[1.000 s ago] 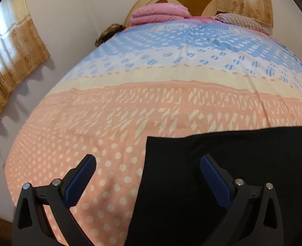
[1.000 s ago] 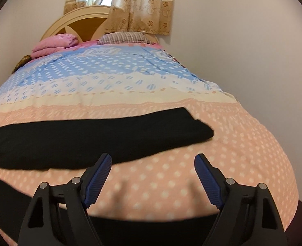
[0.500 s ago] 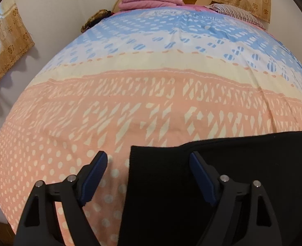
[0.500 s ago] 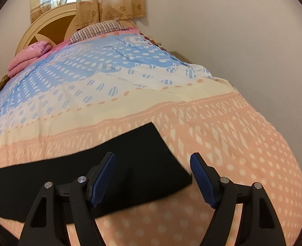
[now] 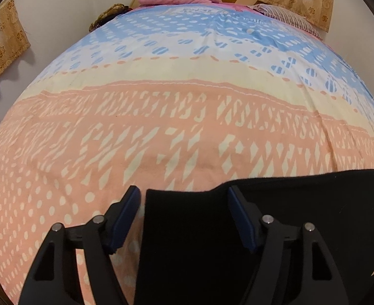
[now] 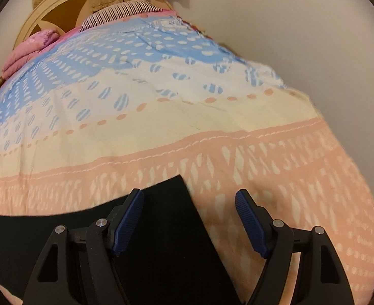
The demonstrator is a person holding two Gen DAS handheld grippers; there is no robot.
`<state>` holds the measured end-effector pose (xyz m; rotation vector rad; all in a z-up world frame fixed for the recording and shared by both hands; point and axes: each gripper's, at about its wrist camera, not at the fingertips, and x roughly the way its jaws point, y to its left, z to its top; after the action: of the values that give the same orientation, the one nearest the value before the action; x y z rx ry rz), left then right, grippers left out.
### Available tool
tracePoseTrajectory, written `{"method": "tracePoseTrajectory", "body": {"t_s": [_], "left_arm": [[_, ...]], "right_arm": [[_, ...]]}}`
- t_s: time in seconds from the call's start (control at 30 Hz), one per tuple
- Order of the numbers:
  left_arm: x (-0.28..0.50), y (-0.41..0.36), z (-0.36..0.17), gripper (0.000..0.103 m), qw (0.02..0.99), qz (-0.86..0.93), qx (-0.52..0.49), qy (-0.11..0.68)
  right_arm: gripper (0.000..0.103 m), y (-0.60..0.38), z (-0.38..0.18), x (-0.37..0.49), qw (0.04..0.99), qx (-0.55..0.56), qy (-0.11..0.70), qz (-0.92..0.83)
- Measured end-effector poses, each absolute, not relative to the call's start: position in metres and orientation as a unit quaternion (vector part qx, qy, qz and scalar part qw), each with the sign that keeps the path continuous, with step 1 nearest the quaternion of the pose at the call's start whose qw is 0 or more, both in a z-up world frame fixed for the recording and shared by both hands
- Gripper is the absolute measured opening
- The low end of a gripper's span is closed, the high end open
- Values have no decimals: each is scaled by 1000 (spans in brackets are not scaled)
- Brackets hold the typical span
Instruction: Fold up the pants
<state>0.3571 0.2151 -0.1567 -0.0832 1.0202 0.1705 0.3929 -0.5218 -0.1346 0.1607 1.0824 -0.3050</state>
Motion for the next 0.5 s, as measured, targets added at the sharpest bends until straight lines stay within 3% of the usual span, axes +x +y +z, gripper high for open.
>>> {"method": "tracePoseTrajectory", "body": {"t_s": [0.1, 0.13, 0.2, 0.27, 0.33, 0.37, 0.5], "left_arm": [[357, 211, -156, 72, 871, 80, -26, 484], [357, 209, -155, 62, 873, 69, -22, 482], [359, 203, -153, 59, 874, 66, -11, 482], [359, 198, -153, 46, 874, 59, 2, 483], [360, 195, -153, 34, 874, 41, 2, 485], [359, 193, -152, 25, 875, 32, 5, 483], [358, 190, -147, 18, 883, 11, 23, 470]], "right_arm": [[76, -521, -136, 395, 845, 74, 513, -132], [76, -520, -136, 395, 846, 75, 513, -126], [71, -516, -136, 396, 846, 78, 517, -107], [57, -510, -137, 399, 843, 68, 524, -98], [30, -508, -140, 399, 840, 55, 529, -106], [26, -510, -140, 398, 840, 58, 528, -107], [9, -513, -132, 392, 848, 66, 514, -108]]}}
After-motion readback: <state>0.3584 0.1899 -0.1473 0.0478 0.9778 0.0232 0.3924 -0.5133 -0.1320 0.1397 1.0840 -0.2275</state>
